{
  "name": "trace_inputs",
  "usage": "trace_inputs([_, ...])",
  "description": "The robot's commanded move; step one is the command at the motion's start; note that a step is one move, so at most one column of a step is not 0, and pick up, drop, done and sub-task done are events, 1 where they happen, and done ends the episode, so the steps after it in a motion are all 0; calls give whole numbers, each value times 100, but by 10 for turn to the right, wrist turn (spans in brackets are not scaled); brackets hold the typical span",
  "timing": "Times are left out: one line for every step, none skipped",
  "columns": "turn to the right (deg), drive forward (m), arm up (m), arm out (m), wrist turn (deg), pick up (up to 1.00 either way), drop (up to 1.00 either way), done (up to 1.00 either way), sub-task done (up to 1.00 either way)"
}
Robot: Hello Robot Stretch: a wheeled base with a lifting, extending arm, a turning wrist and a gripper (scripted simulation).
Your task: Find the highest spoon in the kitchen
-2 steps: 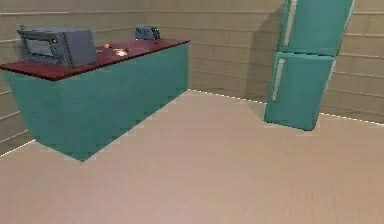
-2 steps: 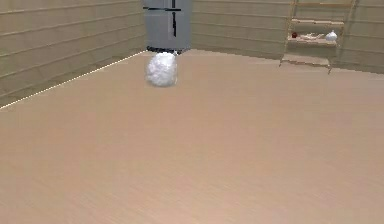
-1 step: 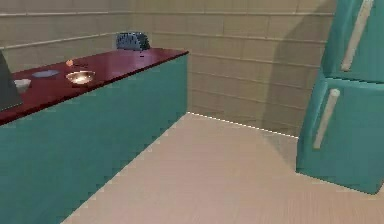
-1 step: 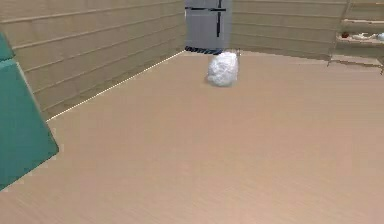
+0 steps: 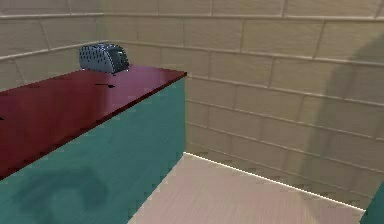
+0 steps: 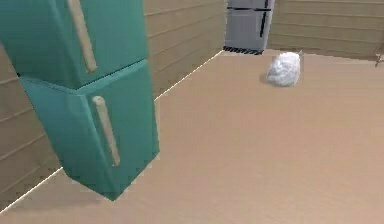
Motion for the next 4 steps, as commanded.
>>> trace_inputs([30,0,0,0,0,0,0,0,0])
trace_inputs([0,75,0,0,0,0,0,0,0])
trace_inputs([-450,0,0,0,0,0,0,0,0])
trace_inputs([0,95,0,0,0,0,0,0,0])
